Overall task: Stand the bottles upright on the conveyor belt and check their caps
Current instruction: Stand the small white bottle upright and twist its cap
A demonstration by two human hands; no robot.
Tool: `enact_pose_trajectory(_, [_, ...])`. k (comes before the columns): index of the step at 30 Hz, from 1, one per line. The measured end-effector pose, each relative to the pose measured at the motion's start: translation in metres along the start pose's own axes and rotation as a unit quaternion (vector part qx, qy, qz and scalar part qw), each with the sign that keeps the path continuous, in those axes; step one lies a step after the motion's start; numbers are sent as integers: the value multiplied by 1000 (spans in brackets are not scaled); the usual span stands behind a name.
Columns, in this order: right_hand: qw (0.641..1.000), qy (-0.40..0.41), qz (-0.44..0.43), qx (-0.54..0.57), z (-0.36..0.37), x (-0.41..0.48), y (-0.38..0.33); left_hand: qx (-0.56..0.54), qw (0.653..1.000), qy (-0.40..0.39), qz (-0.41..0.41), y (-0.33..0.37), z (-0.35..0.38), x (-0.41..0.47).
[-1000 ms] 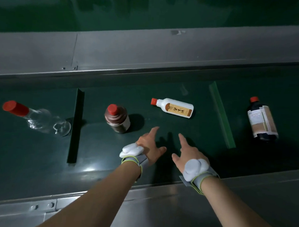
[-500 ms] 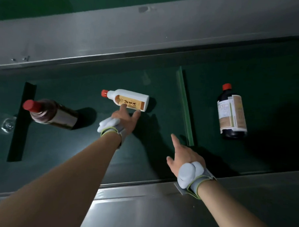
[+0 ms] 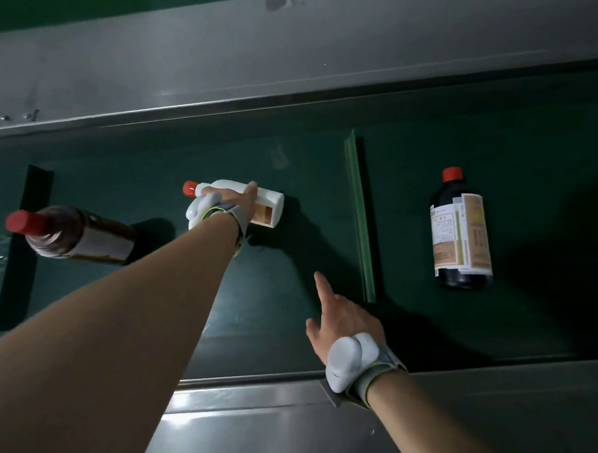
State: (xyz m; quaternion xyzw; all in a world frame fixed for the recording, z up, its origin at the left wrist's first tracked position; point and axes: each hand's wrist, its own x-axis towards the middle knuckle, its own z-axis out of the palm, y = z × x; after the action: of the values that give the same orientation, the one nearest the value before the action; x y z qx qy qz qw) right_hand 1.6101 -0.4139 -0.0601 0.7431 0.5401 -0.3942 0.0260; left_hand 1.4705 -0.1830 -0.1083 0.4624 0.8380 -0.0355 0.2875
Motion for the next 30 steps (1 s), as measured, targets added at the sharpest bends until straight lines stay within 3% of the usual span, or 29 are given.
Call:
enact_pose_trajectory(4, [1000,-2,4,8,0,8,-7,-28,999,0,-31,0,-9,-24])
enact_pose_trajectory(7, [1000,-3,1,10,-3,17,-19,-115,993,9,-33,-5,-5,-36])
enact_pose_trajectory(11, [1000,-1,-4,-2,-5,26,-30,-191,980,-45,-26,5,-4,-18])
enact_pose_trajectory(16, [1000,11,-5,-18,-2,25,-31,-143,987,-71,-32,15,2,7])
enact_pose_trajectory(20, [1000,8,10,-17,-3,24,-28,-218,962,-159,-41,15,1,-11])
enact_pose_trajectory(25, [999,31,15,-11,-12,24,-35,-159,978,-123,56,0,-2,-44])
enact_pose_trajectory(30, [997,72,20,3,-34,28,-43,-167,958,-93,214,-22,1,-82])
